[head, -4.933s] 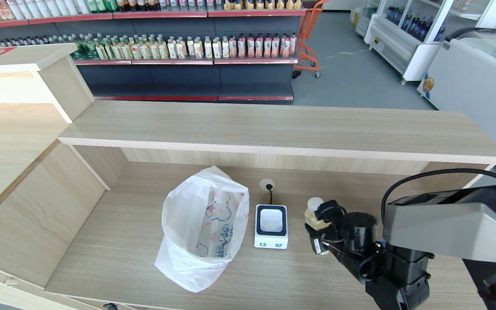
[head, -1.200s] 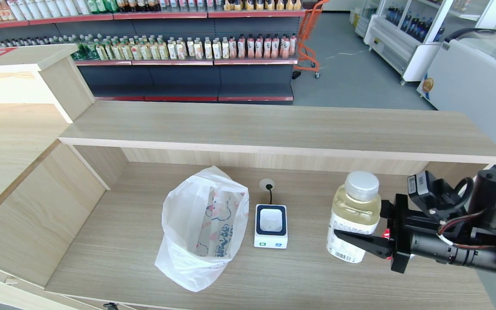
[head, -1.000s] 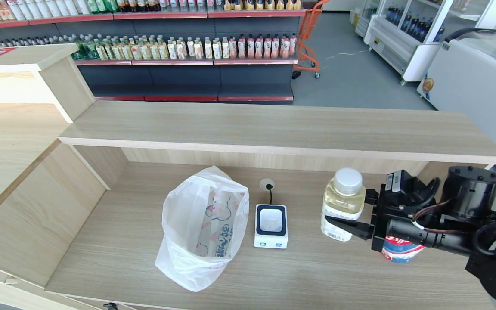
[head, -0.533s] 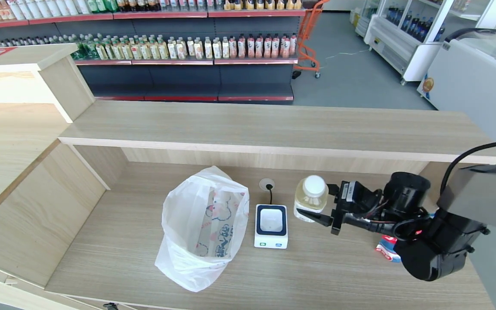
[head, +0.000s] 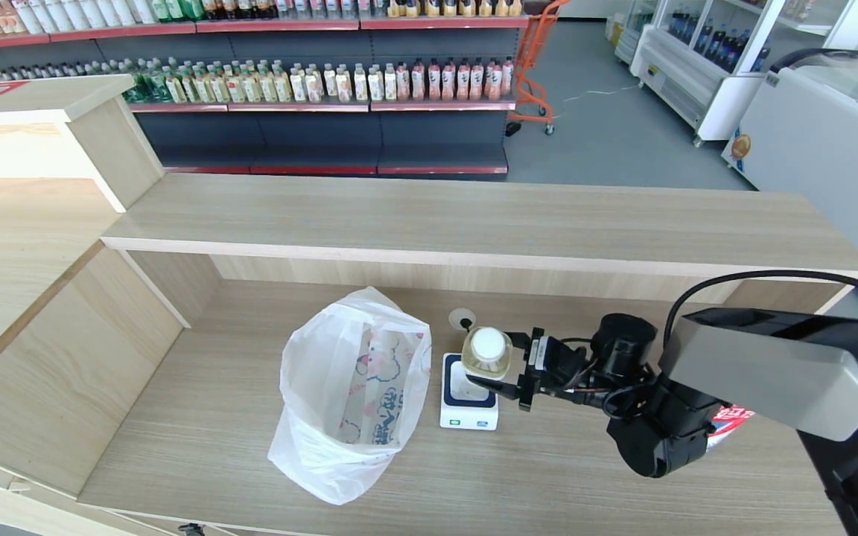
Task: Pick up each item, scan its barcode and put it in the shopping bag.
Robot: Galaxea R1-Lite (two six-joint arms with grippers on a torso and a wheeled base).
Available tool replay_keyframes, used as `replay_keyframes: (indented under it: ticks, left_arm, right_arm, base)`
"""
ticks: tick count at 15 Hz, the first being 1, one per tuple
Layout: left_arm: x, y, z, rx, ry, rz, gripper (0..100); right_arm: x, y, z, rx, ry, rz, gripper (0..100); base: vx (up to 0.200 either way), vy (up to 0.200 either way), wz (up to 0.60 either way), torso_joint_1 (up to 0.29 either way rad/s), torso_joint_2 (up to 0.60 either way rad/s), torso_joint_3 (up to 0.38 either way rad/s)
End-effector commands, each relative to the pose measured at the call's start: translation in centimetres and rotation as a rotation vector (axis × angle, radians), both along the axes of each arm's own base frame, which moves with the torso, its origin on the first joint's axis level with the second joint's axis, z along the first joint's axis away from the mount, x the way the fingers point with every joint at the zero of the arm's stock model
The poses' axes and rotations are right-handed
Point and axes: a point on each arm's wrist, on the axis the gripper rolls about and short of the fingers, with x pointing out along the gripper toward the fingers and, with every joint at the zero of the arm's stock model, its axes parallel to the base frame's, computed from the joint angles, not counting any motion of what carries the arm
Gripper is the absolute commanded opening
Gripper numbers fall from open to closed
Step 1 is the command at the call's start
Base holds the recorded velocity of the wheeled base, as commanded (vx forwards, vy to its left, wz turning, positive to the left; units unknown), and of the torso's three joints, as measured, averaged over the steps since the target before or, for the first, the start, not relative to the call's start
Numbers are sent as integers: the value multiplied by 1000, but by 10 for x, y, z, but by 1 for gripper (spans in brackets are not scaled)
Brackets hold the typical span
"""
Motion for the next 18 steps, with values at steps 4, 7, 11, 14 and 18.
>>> replay_keyframes:
  ticks: [4, 7, 11, 14, 18]
  left_arm:
    - [0, 0, 0, 0, 1, 0, 100]
    - [0, 0, 0, 0, 1, 0, 100]
    - [0, 0, 0, 0, 1, 0, 100]
    - [0, 0, 0, 0, -1, 0, 100]
    - [0, 0, 0, 0, -1, 0, 100]
  right_arm:
    - [17, 4, -13, 4, -36, 27, 0]
    - [25, 10, -17, 4, -86, 95, 0]
    - [26, 8, -21, -1, -89, 96, 0]
    - [28, 4, -20, -2, -94, 94, 0]
    - [29, 2, -21, -6, -94, 93, 0]
  base:
    - [0, 0, 0, 0, 0, 0]
    - [0, 0, 0, 0, 0, 0]
    - [0, 0, 0, 0, 0, 0]
    - [0, 0, 0, 0, 0, 0]
    - [0, 0, 0, 0, 0, 0]
